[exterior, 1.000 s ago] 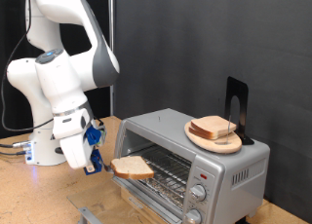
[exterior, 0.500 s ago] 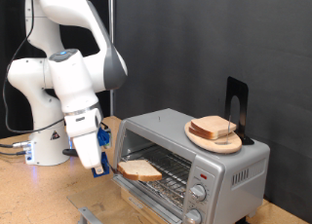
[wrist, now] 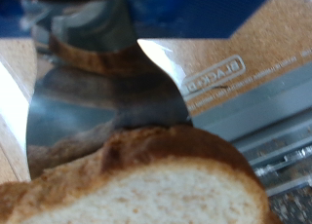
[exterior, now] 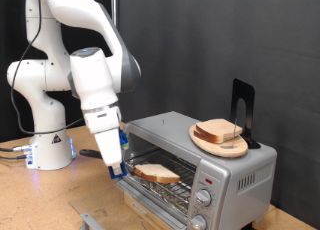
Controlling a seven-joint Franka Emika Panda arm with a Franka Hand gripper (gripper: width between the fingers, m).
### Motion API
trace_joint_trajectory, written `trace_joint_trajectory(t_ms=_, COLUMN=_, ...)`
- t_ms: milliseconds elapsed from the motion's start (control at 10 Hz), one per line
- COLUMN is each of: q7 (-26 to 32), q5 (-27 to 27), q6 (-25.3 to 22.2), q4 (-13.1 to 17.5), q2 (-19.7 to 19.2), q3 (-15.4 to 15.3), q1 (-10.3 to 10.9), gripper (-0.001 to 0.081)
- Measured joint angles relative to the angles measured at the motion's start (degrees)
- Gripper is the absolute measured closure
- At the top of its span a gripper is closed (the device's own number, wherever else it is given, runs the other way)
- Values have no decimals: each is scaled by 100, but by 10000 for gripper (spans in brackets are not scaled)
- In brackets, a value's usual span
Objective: Make a piece of toast with the oven
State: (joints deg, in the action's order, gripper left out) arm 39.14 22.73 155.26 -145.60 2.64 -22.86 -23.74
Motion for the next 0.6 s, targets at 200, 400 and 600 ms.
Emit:
trace_joint_trajectory(t_ms=200, q7=-89, q5=-3, q6=-634, q4=66, q2=122, q3=-74, q1=27, gripper=406)
trace_joint_trajectory(t_ms=400, q7=112, q5=-5, q6=-917, q4=-48, q2=410, q3=-112, q1=32, gripper=406)
trace_joint_trajectory(t_ms=600, q7=18, q5=-127, q6=-740, q4=-263, q2=581, q3=-183, q1=24, gripper=406)
